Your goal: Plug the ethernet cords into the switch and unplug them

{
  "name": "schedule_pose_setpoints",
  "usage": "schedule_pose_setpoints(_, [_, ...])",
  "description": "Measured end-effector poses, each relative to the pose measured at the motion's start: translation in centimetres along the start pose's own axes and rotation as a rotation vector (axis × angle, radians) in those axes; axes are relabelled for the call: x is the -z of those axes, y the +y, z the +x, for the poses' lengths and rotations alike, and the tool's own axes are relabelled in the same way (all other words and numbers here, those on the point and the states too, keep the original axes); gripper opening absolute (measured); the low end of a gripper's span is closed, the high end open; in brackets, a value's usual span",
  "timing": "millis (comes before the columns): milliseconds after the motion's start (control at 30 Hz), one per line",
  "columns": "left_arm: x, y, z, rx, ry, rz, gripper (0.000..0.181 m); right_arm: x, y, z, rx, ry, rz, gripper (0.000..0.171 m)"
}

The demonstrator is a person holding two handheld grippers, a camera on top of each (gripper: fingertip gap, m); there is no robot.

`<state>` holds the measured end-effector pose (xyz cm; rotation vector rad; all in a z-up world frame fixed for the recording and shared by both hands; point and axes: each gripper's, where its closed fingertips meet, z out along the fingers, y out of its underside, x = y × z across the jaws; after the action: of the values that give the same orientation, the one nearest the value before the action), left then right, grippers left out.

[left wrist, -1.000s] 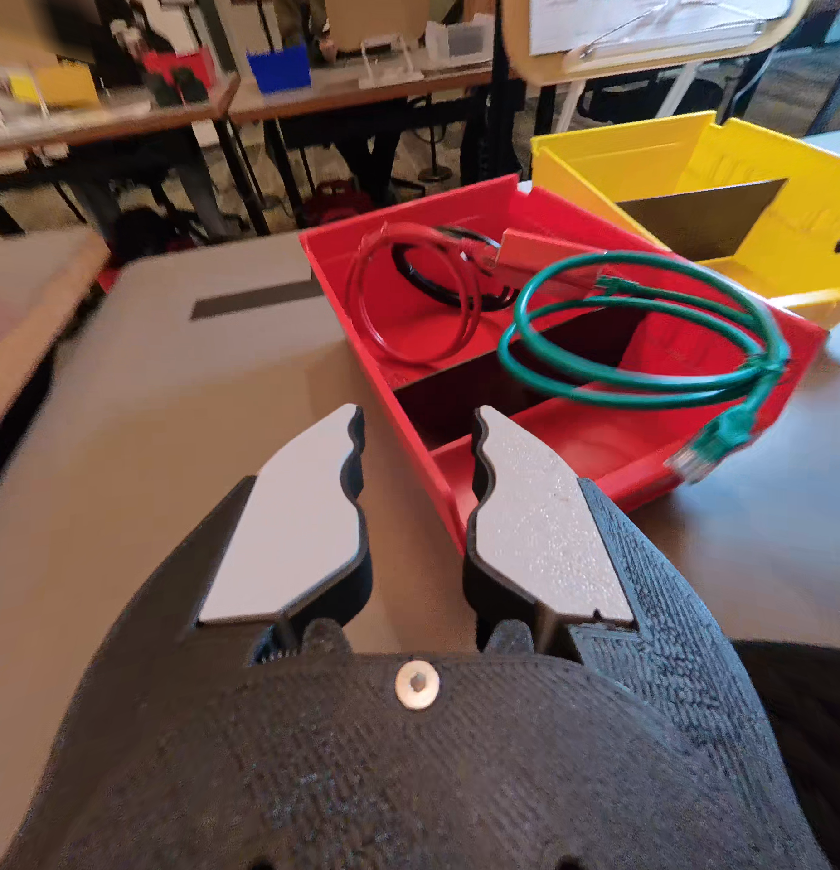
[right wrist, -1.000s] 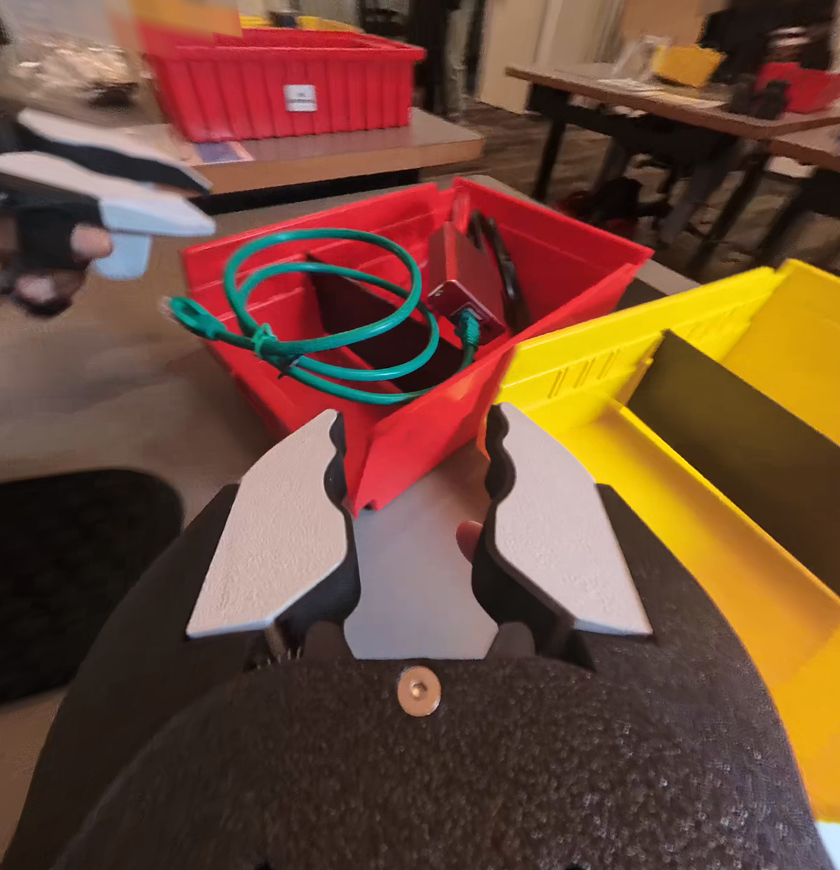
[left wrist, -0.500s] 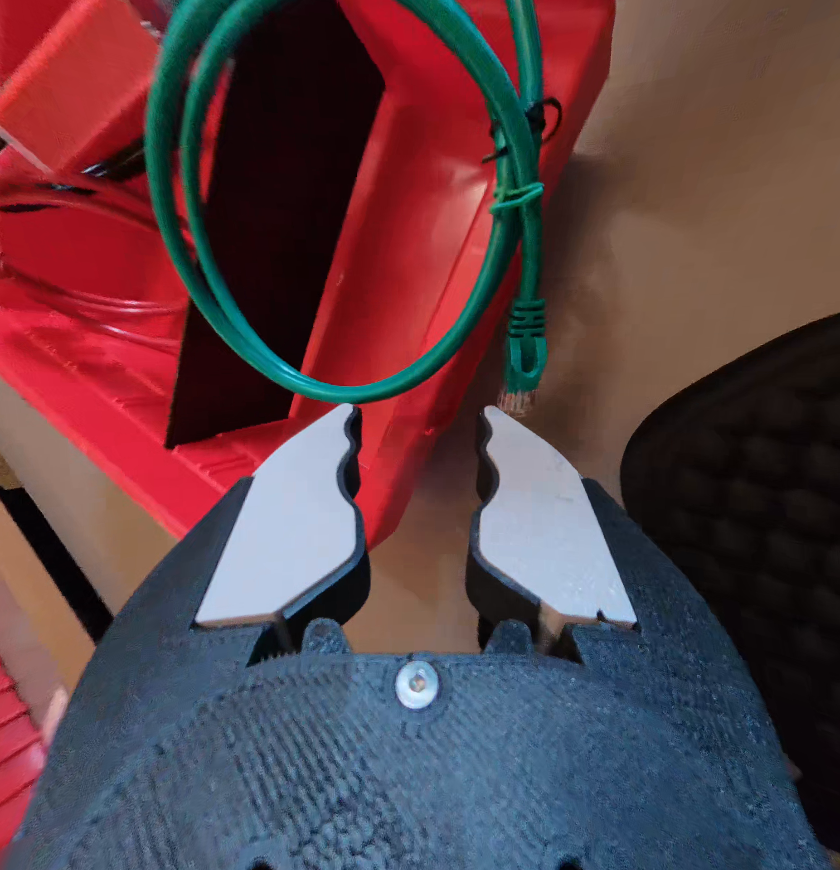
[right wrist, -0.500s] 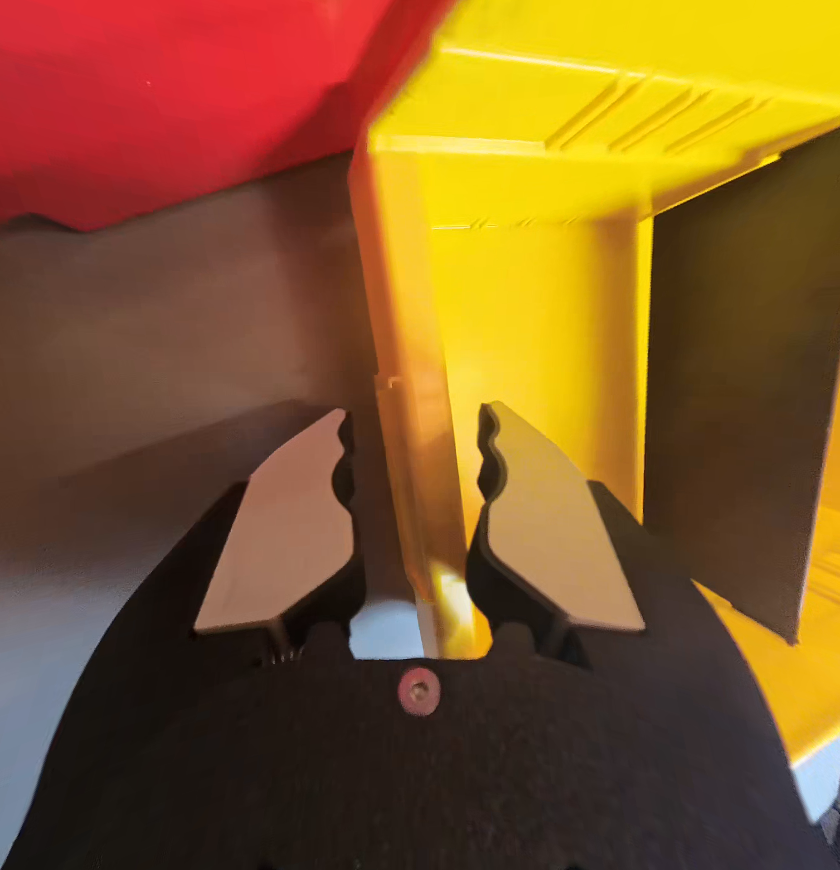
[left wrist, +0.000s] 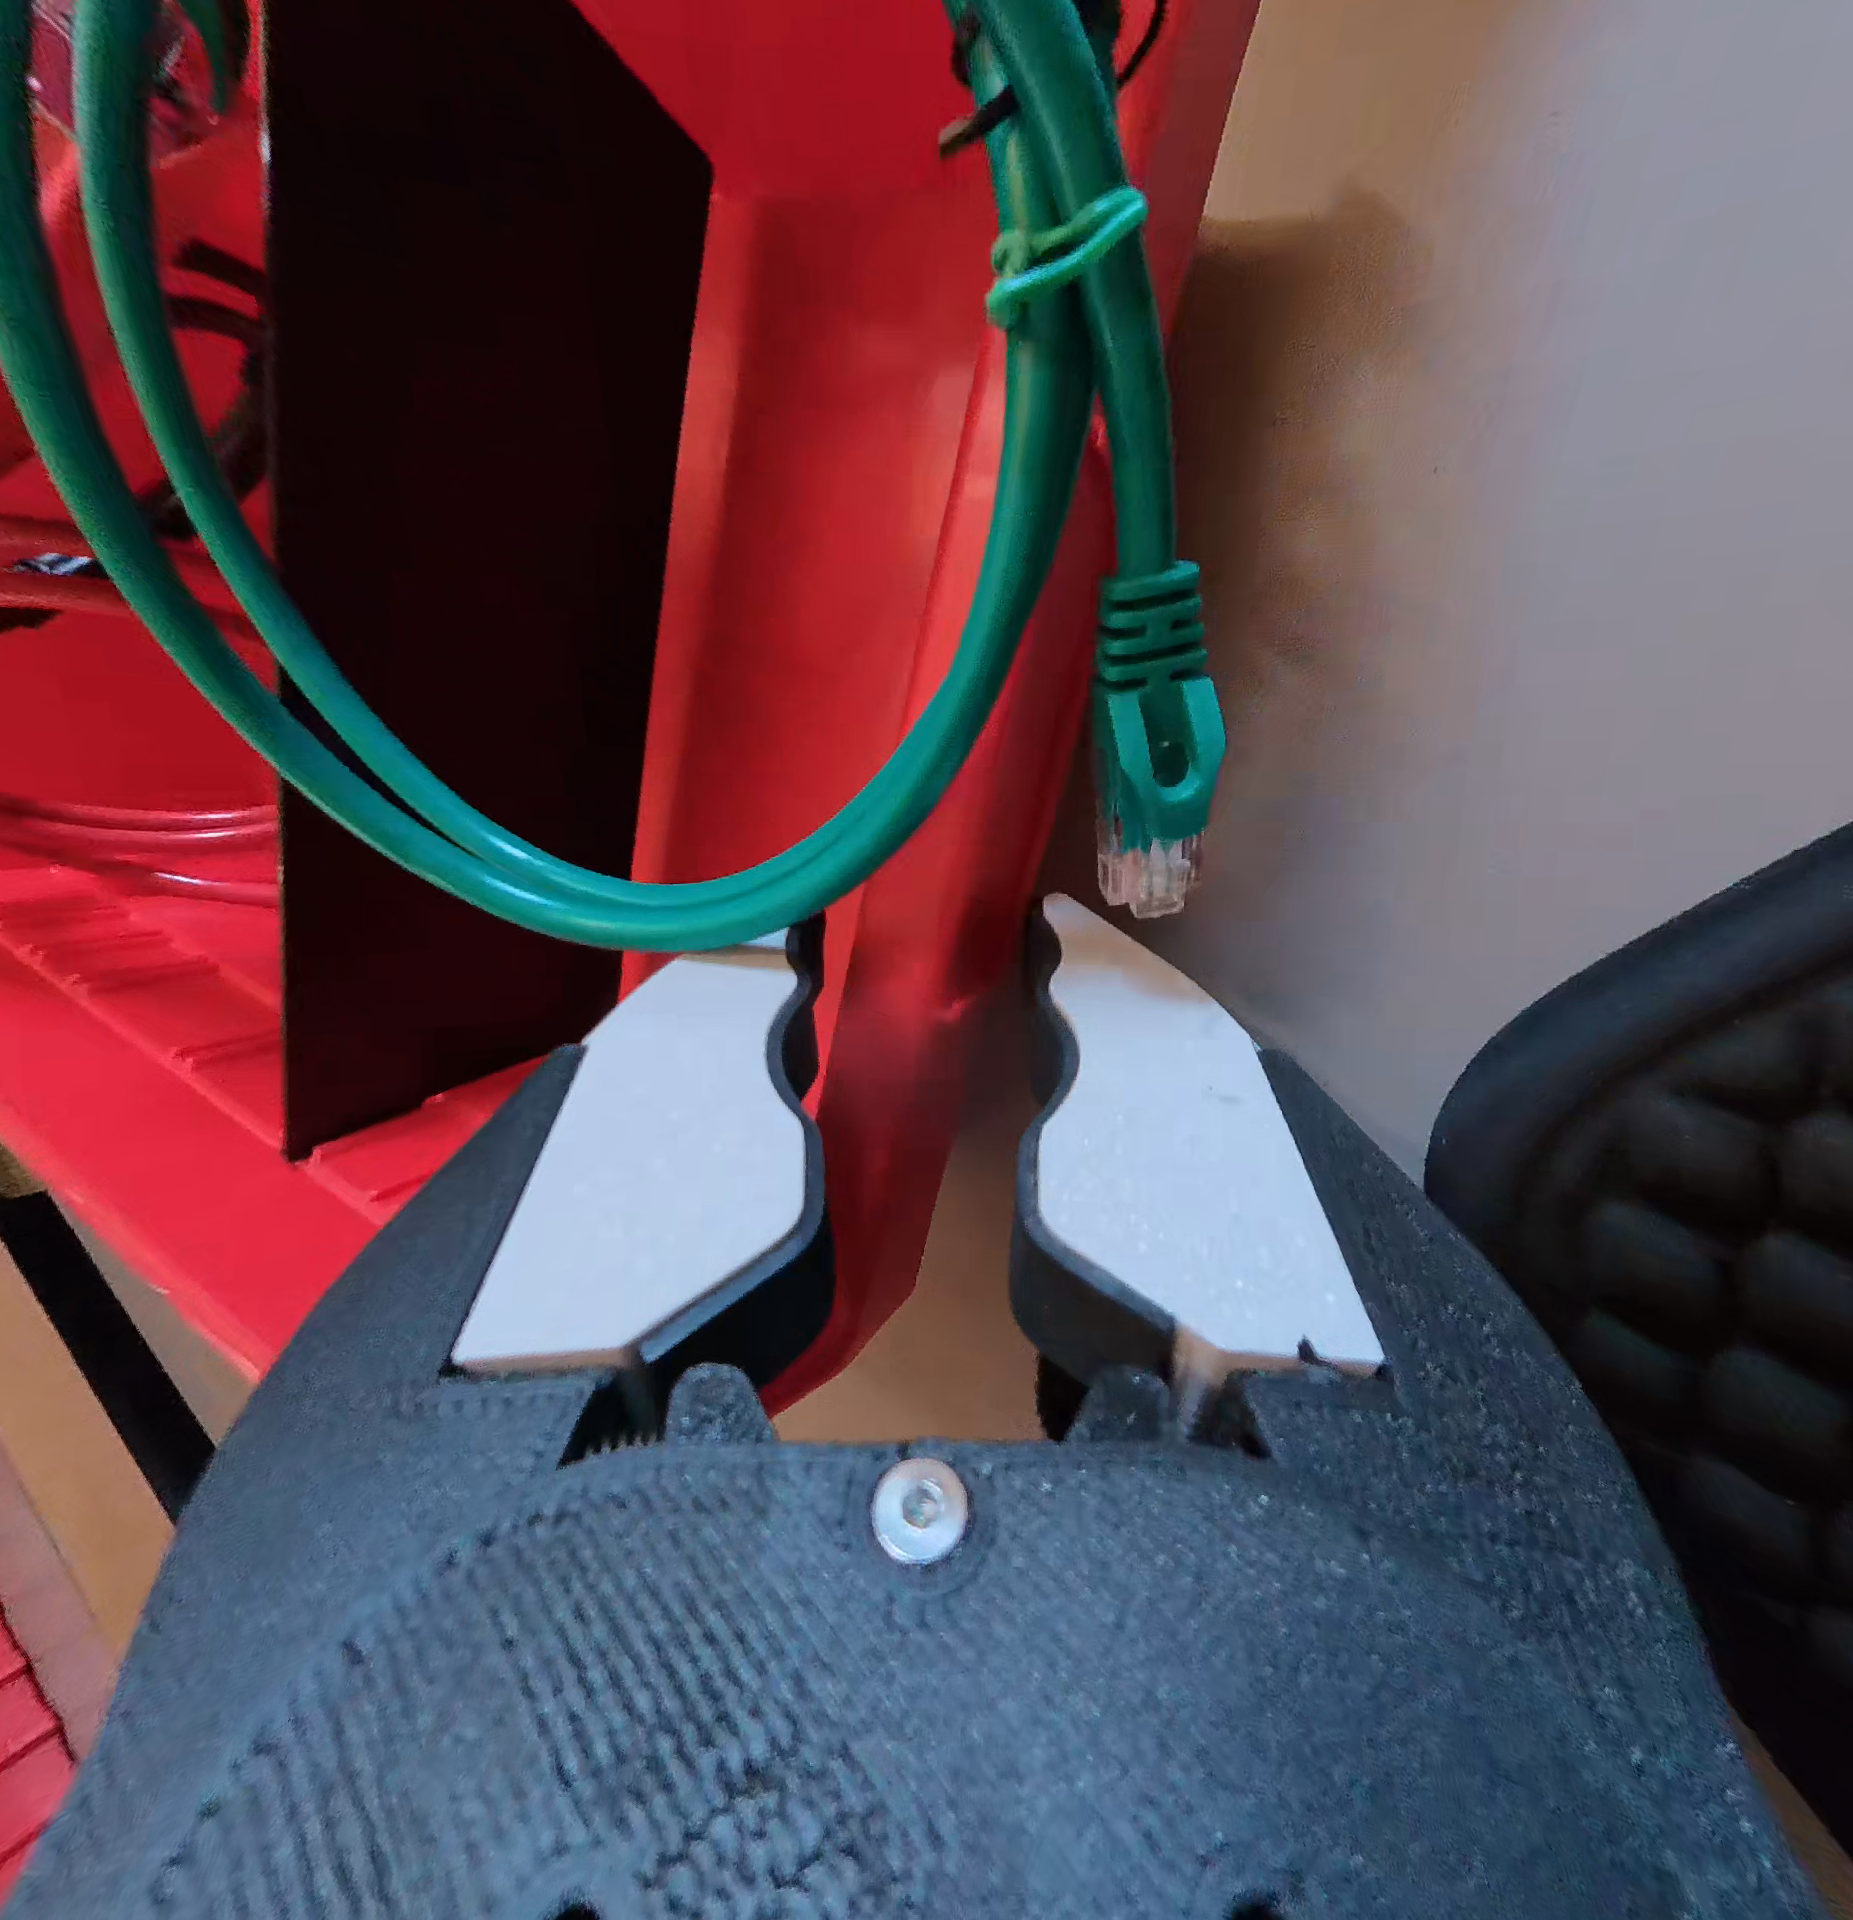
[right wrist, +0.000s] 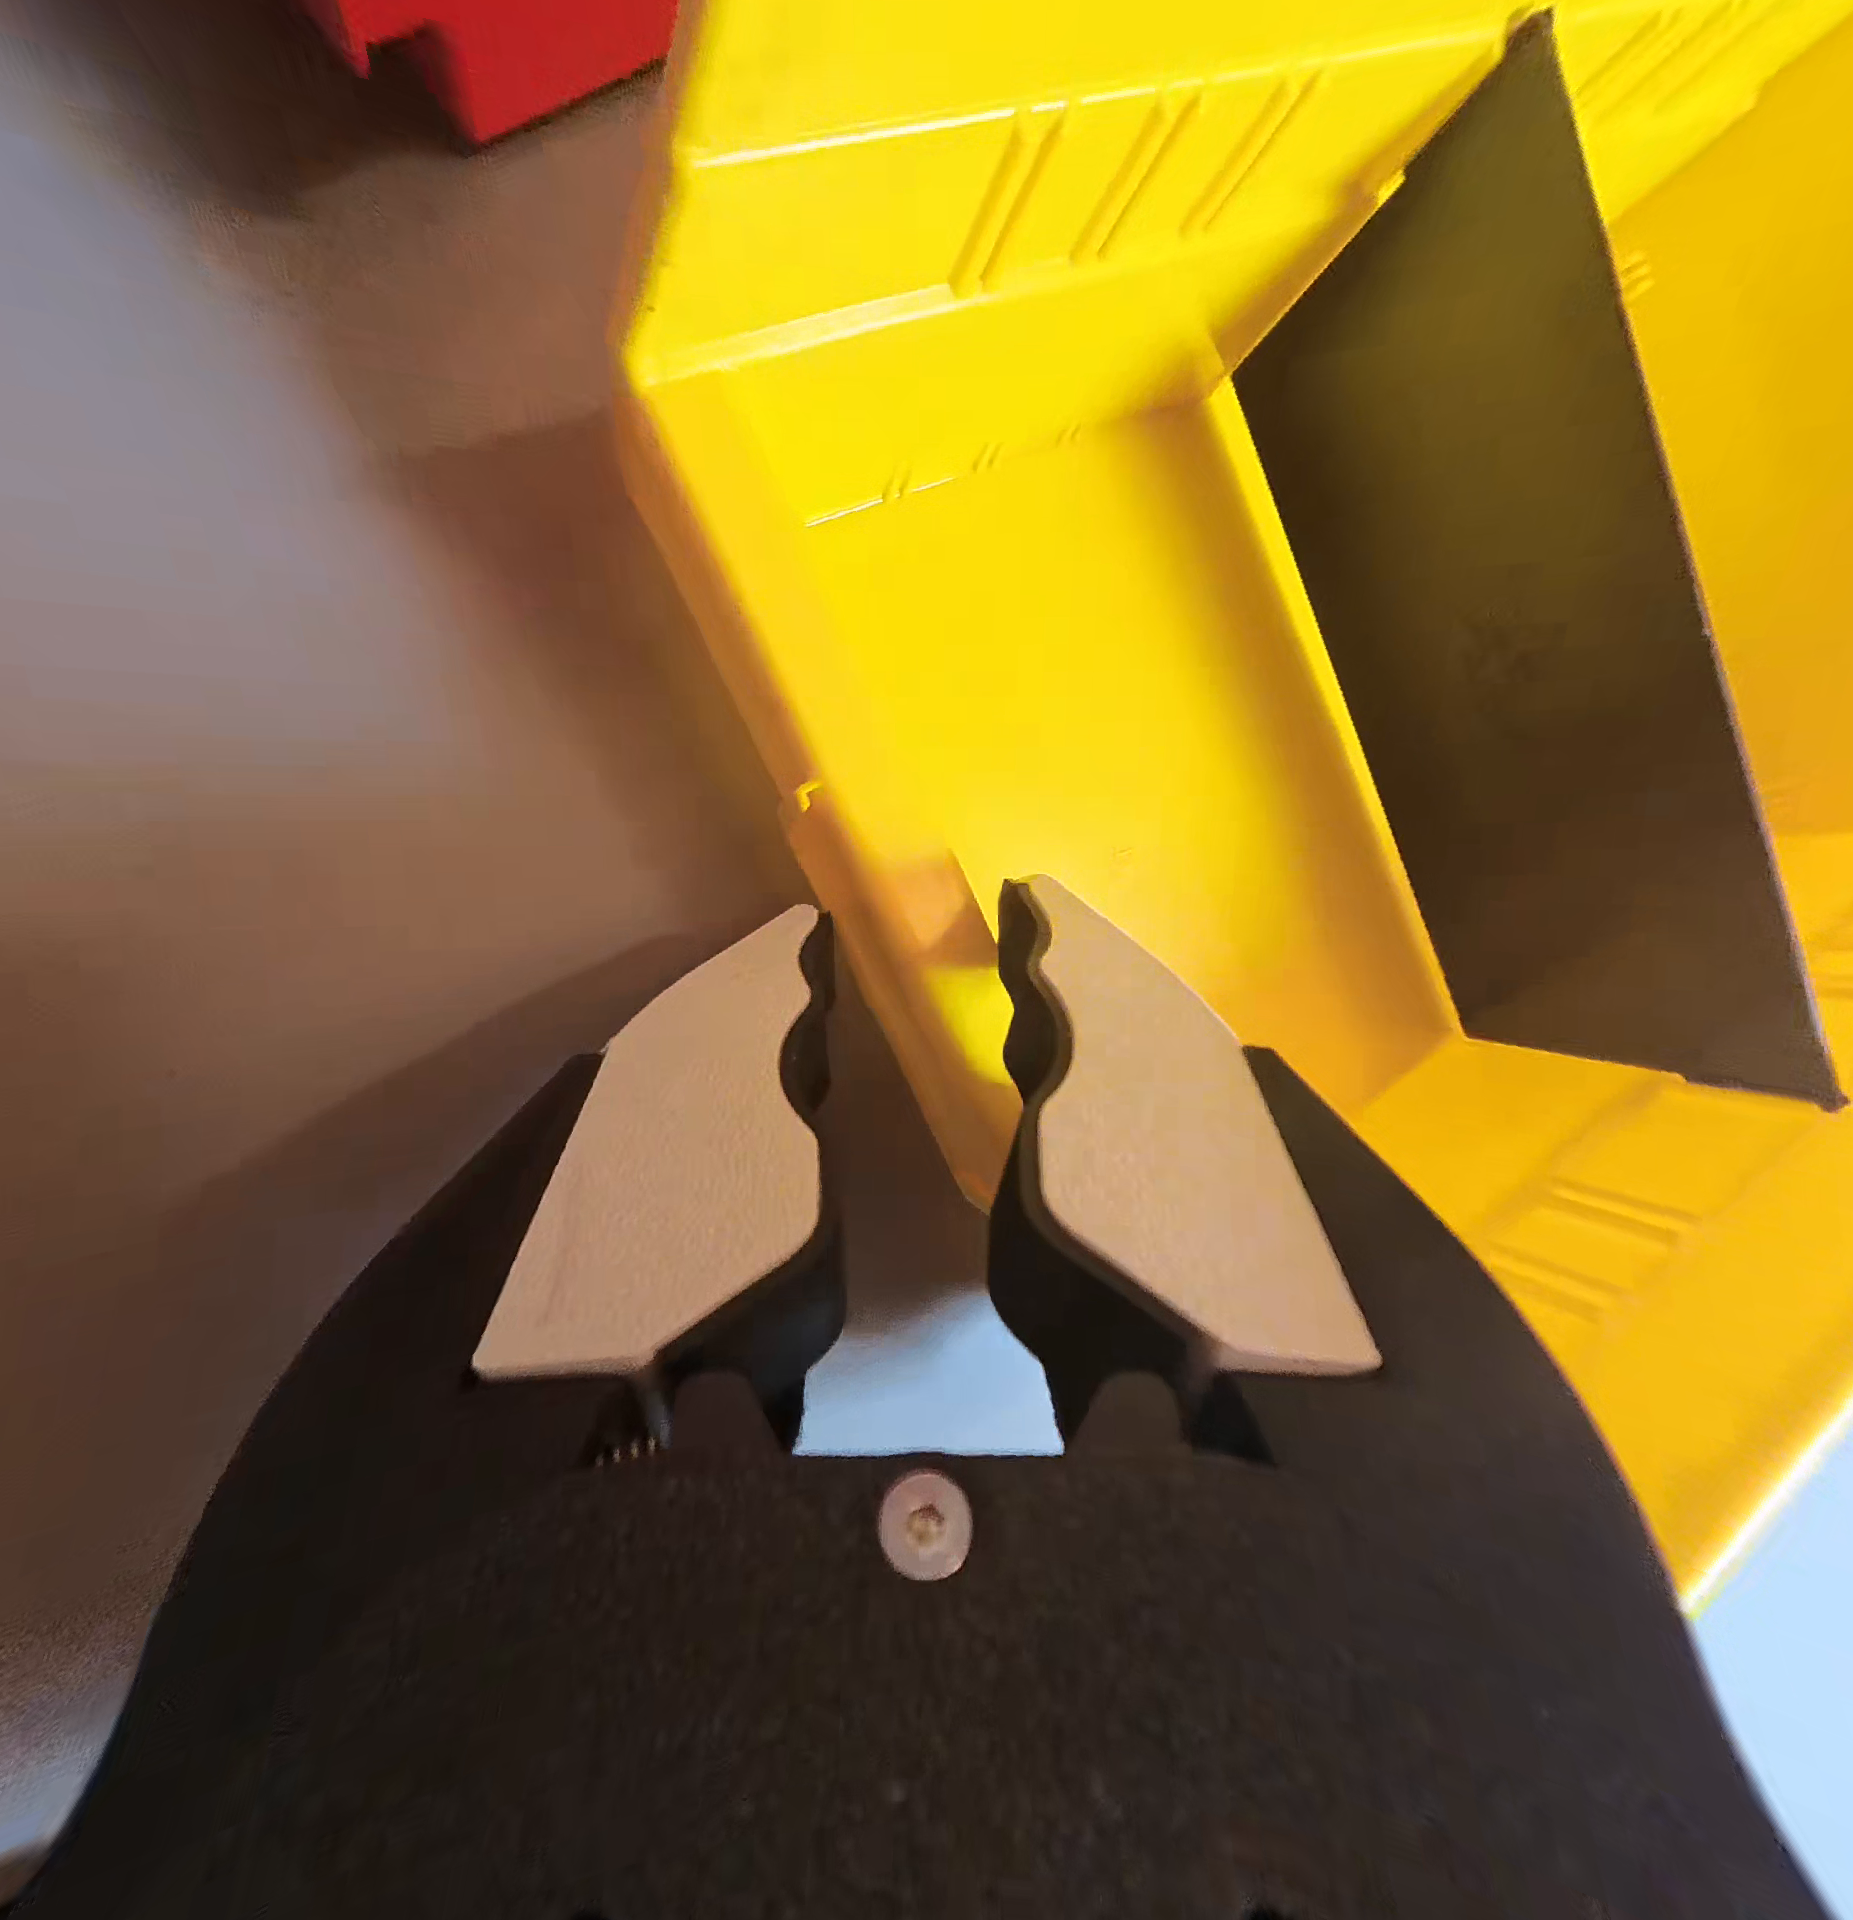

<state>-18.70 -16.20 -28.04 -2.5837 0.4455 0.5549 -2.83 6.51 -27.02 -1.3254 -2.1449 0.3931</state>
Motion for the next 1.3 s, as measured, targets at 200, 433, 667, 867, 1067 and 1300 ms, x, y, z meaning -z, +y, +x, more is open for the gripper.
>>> schedule_pose_setpoints(200, [0.0, -0.1, -0.2, -0.045, -0.033, 0.037, 0.035, 3.4, 5.1, 0.3, -0.115, 0.175, -0.028, 0.031])
schedule_pose_setpoints(433, [-1.0, -0.1, -2.1, -0.048, -0.057, 0.065, 0.036, 4.5, 9.6, 4.8, -0.154, 0.274, -0.1, 0.031])
schedule_pose_setpoints(667, [-2.8, -0.7, -5.7, -0.021, -0.146, 0.114, 0.038, 4.6, 9.1, 9.1, -0.247, 0.332, -0.005, 0.037])
schedule_pose_setpoints(867, [1.4, -1.6, -5.8, 0.118, -0.05, 0.296, 0.041, 7.8, 2.9, 7.2, -0.393, 0.264, 0.371, 0.041])
schedule_pose_setpoints(1067, [8.5, -2.5, -10.0, 0.272, -0.066, 0.537, 0.032, 8.3, 1.1, 5.9, -0.463, 0.239, 0.565, 0.036])
schedule_pose_setpoints(1300, [3.2, -4.1, -18.4, -0.094, -0.336, 0.178, 0.036, 6.6, 1.4, 5.1, -0.42, 0.246, 0.559, 0.031])
